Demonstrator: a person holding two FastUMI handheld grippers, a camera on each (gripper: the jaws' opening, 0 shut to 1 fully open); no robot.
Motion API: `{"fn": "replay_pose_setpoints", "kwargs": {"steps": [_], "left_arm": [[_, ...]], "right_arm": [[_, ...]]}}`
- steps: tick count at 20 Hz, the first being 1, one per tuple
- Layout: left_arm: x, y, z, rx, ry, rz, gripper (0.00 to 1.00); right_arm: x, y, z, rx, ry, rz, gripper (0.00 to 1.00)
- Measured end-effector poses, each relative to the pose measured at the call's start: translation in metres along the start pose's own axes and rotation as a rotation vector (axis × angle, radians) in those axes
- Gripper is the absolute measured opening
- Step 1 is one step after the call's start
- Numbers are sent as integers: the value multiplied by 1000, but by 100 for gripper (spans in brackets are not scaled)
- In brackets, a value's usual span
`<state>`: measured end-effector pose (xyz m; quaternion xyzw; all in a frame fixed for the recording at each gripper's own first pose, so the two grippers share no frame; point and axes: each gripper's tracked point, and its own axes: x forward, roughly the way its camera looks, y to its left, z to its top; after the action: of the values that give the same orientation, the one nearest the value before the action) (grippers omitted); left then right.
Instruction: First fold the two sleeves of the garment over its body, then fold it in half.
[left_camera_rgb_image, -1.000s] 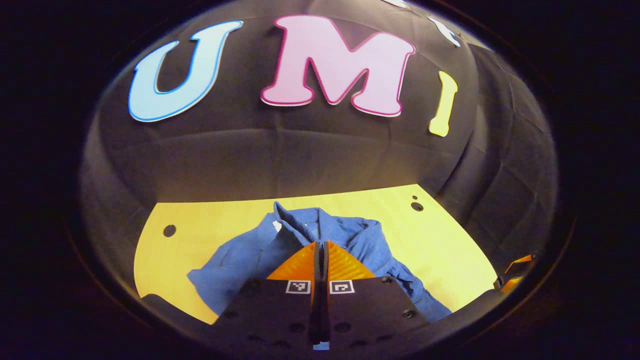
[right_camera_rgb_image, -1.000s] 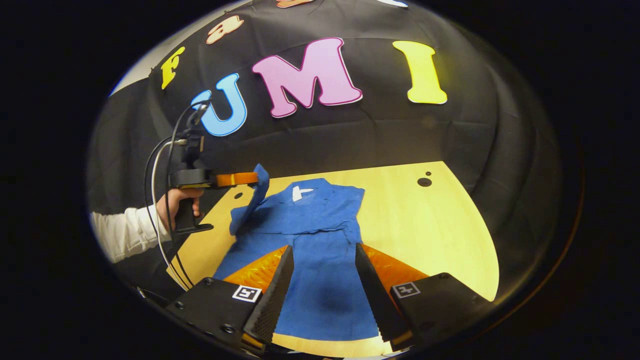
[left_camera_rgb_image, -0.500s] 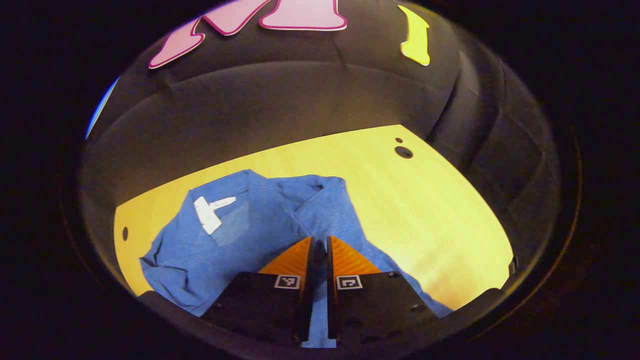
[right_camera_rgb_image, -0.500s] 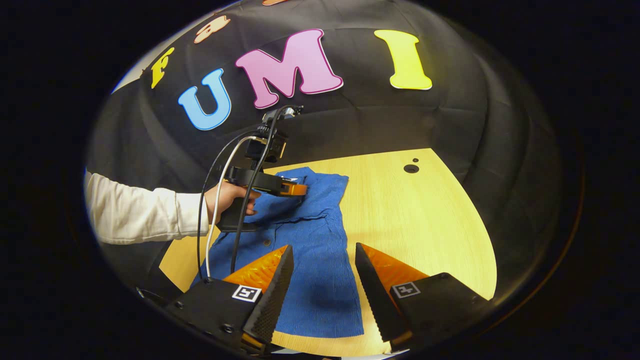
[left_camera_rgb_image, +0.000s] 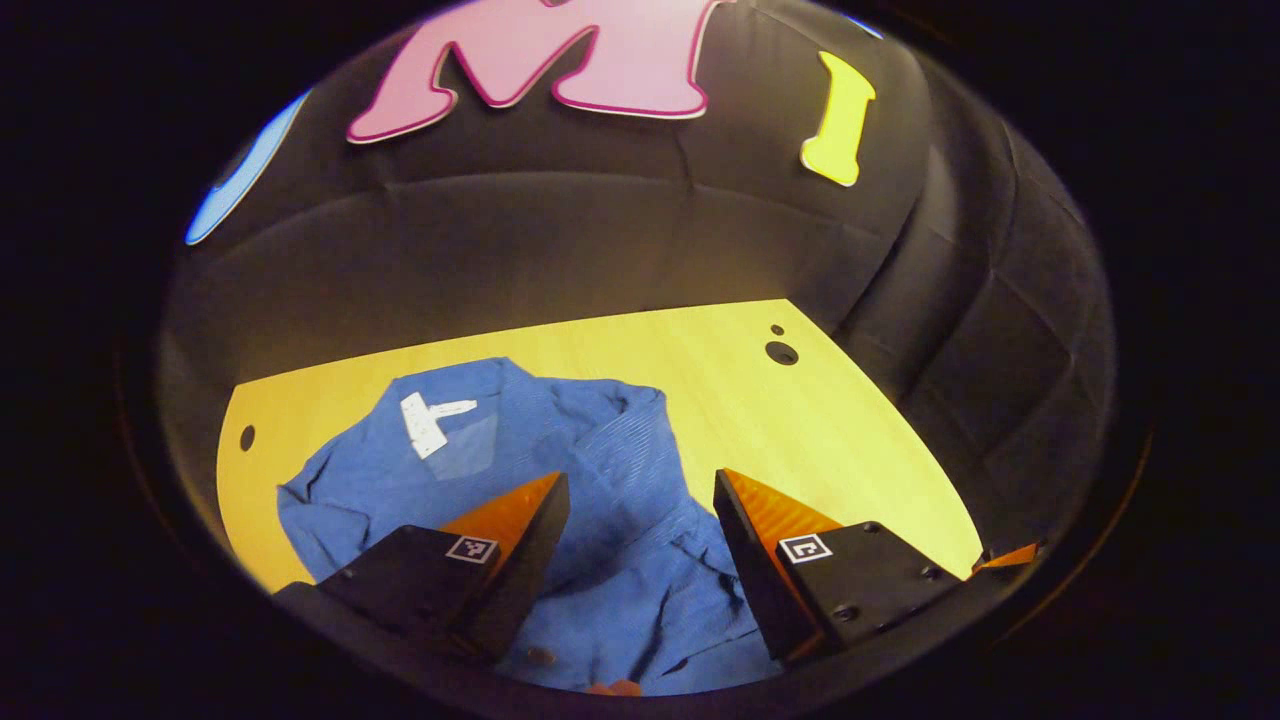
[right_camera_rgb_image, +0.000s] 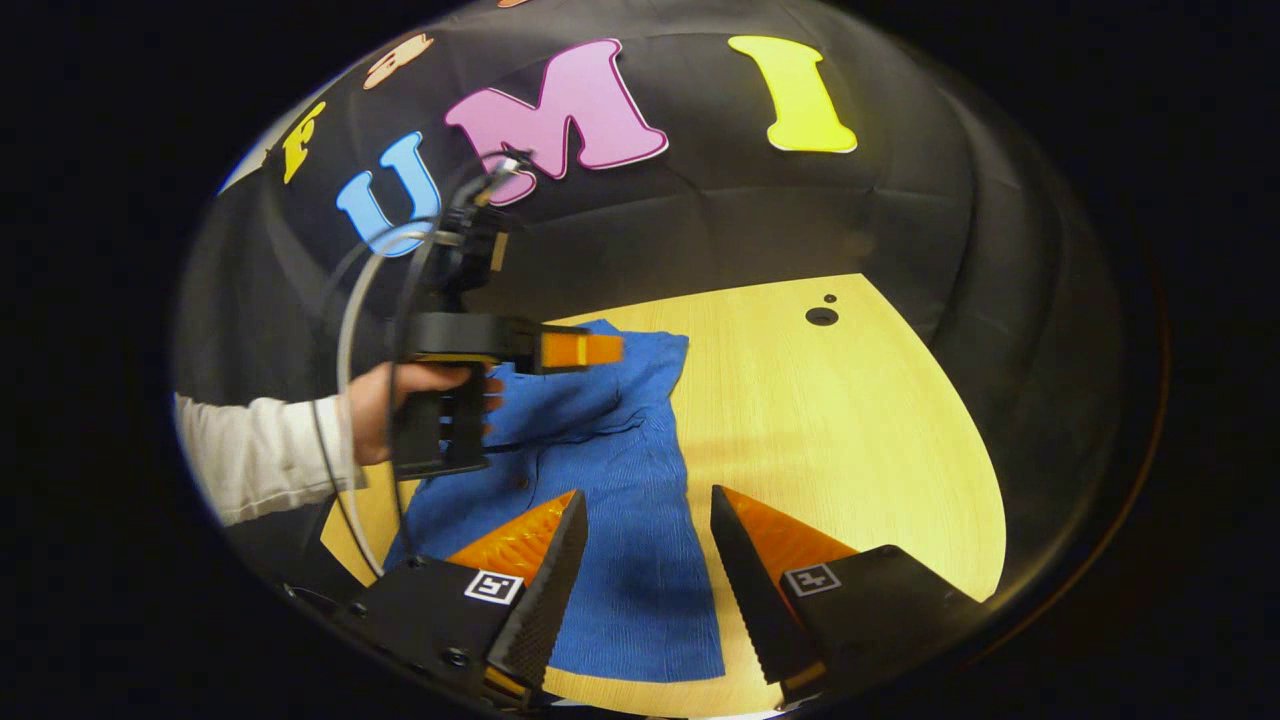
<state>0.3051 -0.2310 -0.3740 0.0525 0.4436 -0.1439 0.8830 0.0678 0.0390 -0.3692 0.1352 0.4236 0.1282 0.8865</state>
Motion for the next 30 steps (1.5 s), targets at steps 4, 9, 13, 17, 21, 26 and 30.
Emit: {"fn": "replay_pose_setpoints", "kwargs": {"steps": [4,9,13,17,21,26,30], "left_arm": [[-98,81,-102,-112,87,148,85],[-202,166,-253,-222,209,384,85],[-231,193,-344,-371,308,449,85],[-236,200,-380,-368,386,484,82],[-231,177,-399,-360,442,401,85],[-220,162,-411,-340,516,293,86],[-219,163,-406,-280,500,274,84]], "right_arm": [[14,2,-26,26,48,-70,83],[14,0,-95,-8,192,-156,98],[1,-6,-146,-20,285,-214,99],[-8,-9,-180,-68,351,-245,99],[-17,-11,-194,-86,385,-264,99],[-22,-23,-220,-29,480,-307,99],[-17,-27,-235,2,545,-312,92]]}}
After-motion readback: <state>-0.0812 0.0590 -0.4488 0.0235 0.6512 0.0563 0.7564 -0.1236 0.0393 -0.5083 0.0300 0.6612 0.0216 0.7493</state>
